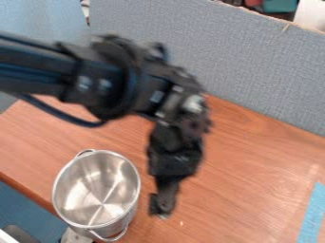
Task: Put the red object in the metal pot
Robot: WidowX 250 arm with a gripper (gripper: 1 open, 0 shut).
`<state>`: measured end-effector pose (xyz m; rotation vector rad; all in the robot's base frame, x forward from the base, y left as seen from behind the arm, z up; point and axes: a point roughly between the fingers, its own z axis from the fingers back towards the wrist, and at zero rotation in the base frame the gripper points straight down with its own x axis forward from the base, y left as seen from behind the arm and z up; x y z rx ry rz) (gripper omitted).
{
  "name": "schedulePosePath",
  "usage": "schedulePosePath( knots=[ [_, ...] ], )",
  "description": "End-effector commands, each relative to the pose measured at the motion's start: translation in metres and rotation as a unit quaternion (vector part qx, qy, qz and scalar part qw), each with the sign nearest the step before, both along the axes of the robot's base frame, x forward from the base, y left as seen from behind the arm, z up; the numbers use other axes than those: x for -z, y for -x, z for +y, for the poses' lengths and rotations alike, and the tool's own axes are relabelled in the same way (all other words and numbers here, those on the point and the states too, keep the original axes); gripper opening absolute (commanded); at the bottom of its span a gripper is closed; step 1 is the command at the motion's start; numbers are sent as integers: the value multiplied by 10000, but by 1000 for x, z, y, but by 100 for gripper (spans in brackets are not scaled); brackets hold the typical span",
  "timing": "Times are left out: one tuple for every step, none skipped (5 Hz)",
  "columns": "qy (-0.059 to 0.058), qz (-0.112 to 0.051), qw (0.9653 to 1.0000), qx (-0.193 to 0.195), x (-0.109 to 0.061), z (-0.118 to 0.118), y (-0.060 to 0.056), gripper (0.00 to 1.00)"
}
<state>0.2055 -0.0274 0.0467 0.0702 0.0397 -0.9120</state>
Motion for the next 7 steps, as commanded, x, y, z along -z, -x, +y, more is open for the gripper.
schedulePosePath(
  knots=[
    [4,-353,9943,-1001,-37,41,-33,100],
    [159,-555,9806,-1871,-74,76,-82,100],
    [216,-501,9760,-2108,-78,66,-100,100],
    [301,-501,9806,-1871,-63,59,-130,100],
    [315,-437,9859,-1583,-42,53,-150,100],
    [422,-330,9885,-1415,-55,60,-160,100],
    [542,-208,9897,-1311,-67,71,-169,100]
  ],
)
